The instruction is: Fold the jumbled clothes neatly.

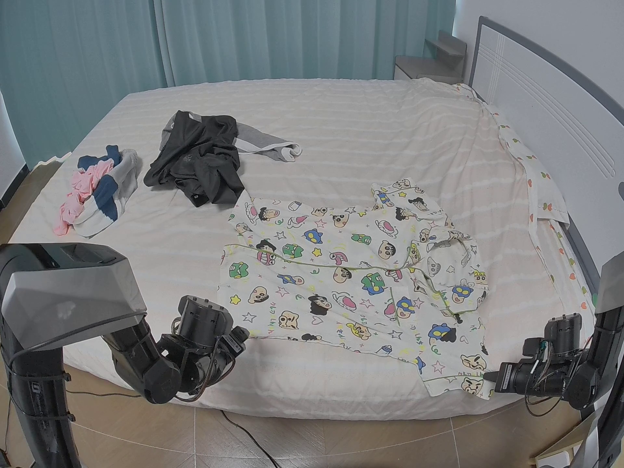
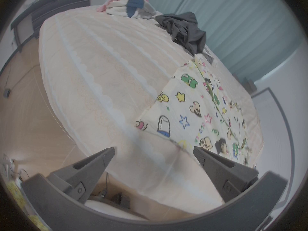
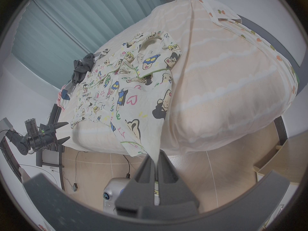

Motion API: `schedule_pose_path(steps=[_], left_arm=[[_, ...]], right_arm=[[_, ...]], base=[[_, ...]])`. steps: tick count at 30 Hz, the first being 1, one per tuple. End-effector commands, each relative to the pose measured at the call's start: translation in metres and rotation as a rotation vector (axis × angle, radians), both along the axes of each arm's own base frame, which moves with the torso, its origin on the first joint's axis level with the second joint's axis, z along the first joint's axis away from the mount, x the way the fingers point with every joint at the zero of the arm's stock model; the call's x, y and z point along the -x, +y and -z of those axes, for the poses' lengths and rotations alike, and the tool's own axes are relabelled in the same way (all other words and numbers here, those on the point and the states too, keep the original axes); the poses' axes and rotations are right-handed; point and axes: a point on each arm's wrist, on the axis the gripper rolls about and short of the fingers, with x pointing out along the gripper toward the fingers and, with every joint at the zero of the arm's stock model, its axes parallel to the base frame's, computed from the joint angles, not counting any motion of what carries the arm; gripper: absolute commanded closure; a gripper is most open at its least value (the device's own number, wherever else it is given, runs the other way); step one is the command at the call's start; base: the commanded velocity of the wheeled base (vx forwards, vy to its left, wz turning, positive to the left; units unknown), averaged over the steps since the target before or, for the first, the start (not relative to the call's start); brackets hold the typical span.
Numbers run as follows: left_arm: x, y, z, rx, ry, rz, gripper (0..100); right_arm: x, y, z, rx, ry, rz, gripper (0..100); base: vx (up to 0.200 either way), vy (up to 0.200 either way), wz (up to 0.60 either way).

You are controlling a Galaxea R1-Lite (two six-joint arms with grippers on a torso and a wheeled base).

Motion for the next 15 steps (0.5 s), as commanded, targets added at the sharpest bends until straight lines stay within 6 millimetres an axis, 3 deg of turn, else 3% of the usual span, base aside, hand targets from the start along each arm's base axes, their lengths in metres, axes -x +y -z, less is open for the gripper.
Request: schedule_pose_path(steps=[1,8,15], left_arm=[[-0.009,-0.001,-0.001,0.039,-0.031,-0.042,0],[-0.015,-0.004,-0.005,0.082,-0.101,-0.044,0],[-0.024,-0.008,0.015,0.054,-0.081,-0.05,0]], right_arm=[[0.003,0.0,0.003,-0.001,0.01,-0.002,100],[0.002,0.001,0.008,-0.001,0.002,-0.002,100],[0.002,0.001,0.009,0.001,0.003,-0.005,100]], base=[[0.0,0.0,0.0],[0.0,0.0,0.0],[0.0,0.0,0.0]])
